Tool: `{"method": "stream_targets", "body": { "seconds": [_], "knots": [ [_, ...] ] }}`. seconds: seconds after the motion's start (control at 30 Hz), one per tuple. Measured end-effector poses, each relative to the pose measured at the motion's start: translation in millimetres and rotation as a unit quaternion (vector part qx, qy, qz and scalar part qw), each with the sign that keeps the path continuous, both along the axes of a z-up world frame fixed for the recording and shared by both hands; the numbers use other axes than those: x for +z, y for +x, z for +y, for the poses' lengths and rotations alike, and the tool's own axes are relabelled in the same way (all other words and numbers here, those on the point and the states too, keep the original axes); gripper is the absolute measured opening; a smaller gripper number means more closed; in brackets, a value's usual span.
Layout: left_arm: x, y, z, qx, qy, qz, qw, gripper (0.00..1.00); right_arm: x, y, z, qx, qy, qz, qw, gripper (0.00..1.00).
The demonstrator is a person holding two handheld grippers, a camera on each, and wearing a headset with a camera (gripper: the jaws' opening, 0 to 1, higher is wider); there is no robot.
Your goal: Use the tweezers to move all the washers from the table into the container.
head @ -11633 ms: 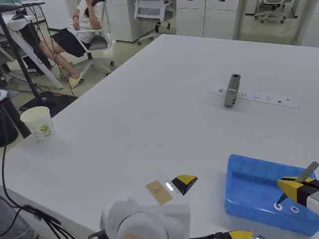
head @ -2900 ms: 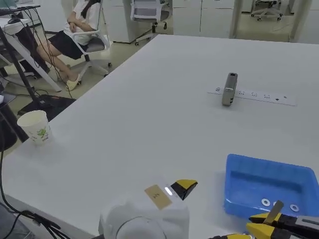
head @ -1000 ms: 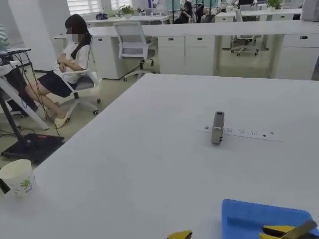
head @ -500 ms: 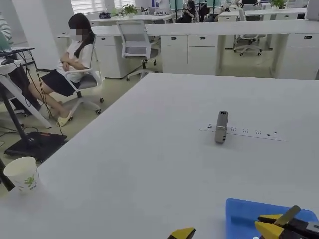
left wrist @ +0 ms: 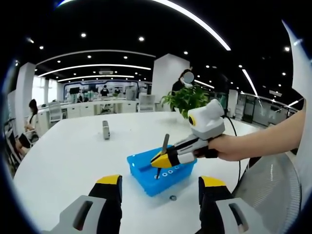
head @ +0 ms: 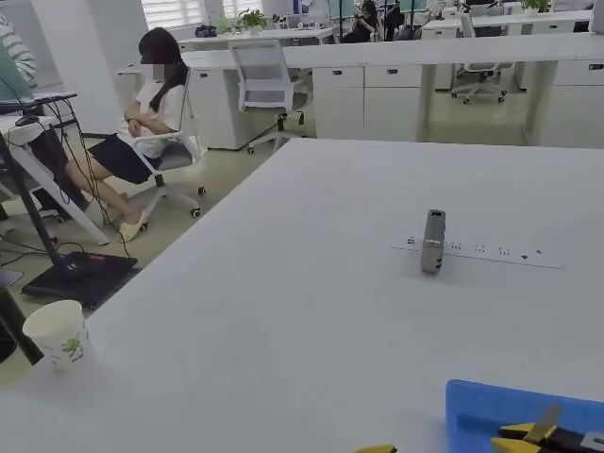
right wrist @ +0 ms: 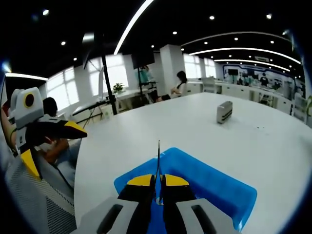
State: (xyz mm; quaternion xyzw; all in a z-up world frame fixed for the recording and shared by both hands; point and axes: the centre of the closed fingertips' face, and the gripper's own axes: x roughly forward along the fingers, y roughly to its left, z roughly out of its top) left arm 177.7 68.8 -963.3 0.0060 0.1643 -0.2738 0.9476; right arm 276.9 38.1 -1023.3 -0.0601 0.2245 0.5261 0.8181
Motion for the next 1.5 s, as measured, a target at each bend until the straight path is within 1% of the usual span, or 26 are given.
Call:
{"method": "stream_targets", "body": {
  "seconds": [0.07, 0.33, 0.57, 0.7, 0.93, 1.13, 1.27, 1.43, 1.5],
  "knots": [
    [-0.3, -0.2, -0.3, -0.001, 0.001, 0.001, 1.0000, 0.63, -1.6, 0.4, -0.3, -0.001, -0.002, 0.004, 1.0000, 0.03],
    [-0.4, 0.0, 1.0, 0.002, 0.000, 0.002, 1.0000, 0.62, -5.9, -1.7, -0.3, 0.001, -0.009, 0.006, 0.9999, 0.03],
    [-0.5, 0.0, 1.2, 0.002, 0.001, 0.002, 1.0000, 0.62, -3.6, -0.4, -1.1, -0.005, -0.006, 0.005, 1.0000, 0.03],
    [-0.5, 0.1, 1.7, 0.004, 0.001, 0.001, 1.0000, 0.62, -0.1, 0.6, -1.4, -0.008, 0.002, 0.004, 1.0000, 0.03],
    [-0.6, 0.2, 1.6, 0.003, 0.002, 0.001, 1.0000, 0.62, 9.9, 2.5, -3.5, -0.016, 0.019, -0.001, 0.9997, 0.03],
    [0.1, 0.3, 1.9, 0.004, 0.003, -0.002, 1.0000, 0.62, 27.5, -4.9, -3.5, -0.020, 0.040, -0.009, 0.9989, 0.03],
    [1.5, 0.4, 2.2, 0.005, 0.002, -0.005, 1.0000, 0.62, 41.8, -9.0, -6.4, -0.029, 0.063, -0.015, 0.9975, 0.03],
    [1.7, 0.3, 2.3, 0.005, 0.003, -0.006, 1.0000, 0.62, 50.9, -17.3, -6.5, -0.032, 0.077, -0.020, 0.9963, 0.03],
    [1.3, -0.2, 0.7, 0.001, 0.004, -0.005, 1.0000, 0.62, 51.7, -20.1, -6.9, -0.034, 0.080, -0.020, 0.9960, 0.03]
  ]
}}
